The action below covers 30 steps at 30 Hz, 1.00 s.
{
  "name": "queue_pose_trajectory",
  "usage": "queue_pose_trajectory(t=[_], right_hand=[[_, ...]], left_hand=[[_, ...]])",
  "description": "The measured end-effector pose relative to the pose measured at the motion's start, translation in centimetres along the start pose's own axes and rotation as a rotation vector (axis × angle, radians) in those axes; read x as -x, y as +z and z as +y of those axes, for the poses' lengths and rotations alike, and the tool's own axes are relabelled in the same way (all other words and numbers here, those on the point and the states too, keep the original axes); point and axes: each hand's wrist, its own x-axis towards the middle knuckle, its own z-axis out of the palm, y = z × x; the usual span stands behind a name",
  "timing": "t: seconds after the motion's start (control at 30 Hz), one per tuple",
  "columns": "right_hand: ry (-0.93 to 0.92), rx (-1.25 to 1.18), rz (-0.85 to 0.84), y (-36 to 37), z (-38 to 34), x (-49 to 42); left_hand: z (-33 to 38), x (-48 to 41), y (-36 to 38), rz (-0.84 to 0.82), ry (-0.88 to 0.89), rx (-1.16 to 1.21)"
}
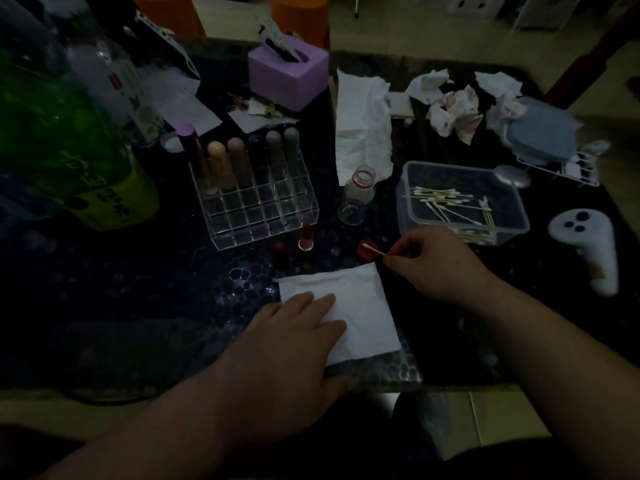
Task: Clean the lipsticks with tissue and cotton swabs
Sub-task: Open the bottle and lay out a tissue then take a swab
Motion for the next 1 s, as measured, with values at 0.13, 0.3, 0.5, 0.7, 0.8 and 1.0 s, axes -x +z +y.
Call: queue_pose_trajectory(t=[0.13,0.3,0.5,0.7,0.8,1.0], right_hand=[[-0.010,0.041,-0.004,-0.27,0.19,0.12],[-0.025,0.080,0.001,-0.34,0.23,0.19],[-0.071,0.078,0.029,-0.19,0.05,0.33],[-0.073,0.089,0.032,-0.37,0.47,0.21],[-0.074,0.095,0.035,-0.61,0.56,0.22],[-0.069,0.113,0.046,-0.62,0.44,0.37]], left_hand=[[-0.03,0.09,0.00,-0.011,-0.003,0.001],[-0.14,0.13,0.08,-0.002,0.002,-0.009],[-0.13,0.15,0.05,-0.007,0.002,-0.006],[-0.20,0.20,-0.08,-0.021,0.000,-0.003],[-0.26,0.20,0.00,-0.023,-0.002,-0.004],[-0.20,0.14,0.07,-0.012,0.000,-0.007]])
